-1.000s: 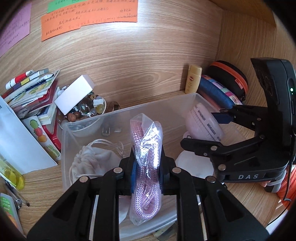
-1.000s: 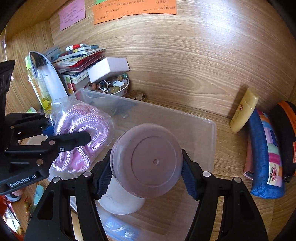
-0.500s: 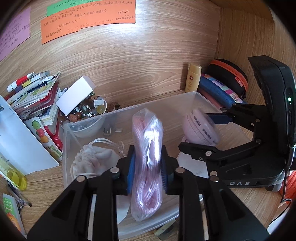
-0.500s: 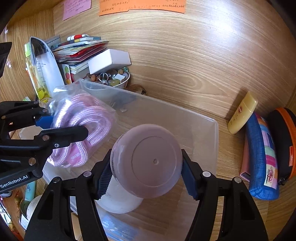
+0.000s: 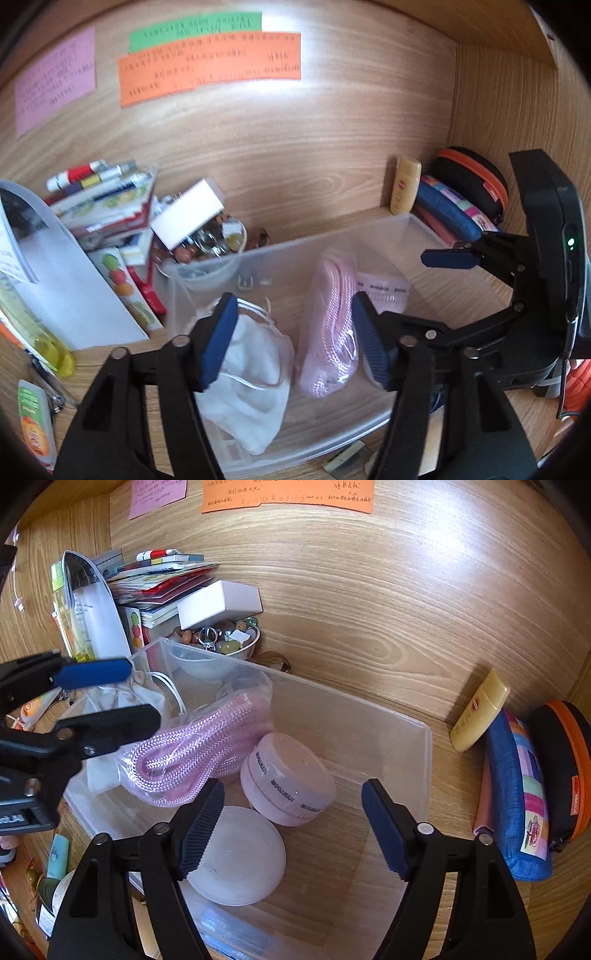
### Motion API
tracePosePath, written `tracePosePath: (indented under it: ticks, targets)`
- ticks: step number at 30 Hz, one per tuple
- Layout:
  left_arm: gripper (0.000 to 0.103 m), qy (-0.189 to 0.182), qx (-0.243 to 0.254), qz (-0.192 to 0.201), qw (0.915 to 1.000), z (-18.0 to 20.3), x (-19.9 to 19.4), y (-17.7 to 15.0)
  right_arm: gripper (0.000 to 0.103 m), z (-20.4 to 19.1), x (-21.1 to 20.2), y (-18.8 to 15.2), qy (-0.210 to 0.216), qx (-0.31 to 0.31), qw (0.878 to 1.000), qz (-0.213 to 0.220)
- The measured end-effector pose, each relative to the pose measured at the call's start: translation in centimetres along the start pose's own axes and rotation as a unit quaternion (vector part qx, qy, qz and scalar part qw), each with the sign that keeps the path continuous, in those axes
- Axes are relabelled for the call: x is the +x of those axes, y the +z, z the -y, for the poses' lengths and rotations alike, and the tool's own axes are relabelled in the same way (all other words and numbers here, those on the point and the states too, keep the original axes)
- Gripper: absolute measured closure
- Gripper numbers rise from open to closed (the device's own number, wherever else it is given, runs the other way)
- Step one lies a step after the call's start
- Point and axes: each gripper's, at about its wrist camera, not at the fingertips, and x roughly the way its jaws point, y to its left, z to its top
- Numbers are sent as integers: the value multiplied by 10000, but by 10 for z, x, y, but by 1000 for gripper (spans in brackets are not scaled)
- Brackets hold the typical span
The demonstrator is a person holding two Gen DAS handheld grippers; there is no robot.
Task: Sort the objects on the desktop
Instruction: 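Lower the rope bag and pink jar into the box and open both grippers, then move both grippers back toward the remaining items beside the box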
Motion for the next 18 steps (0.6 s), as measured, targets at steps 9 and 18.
tracePosePath:
  ticks: [9,18]
  targets:
    - [8,437,26,389,9983,3,-27,5,17,11,-19,10,-262,284,9990,206]
    - [7,433,-445,187,9979,-15,-52,0,16,7,-65,2,-395,341,9974,489]
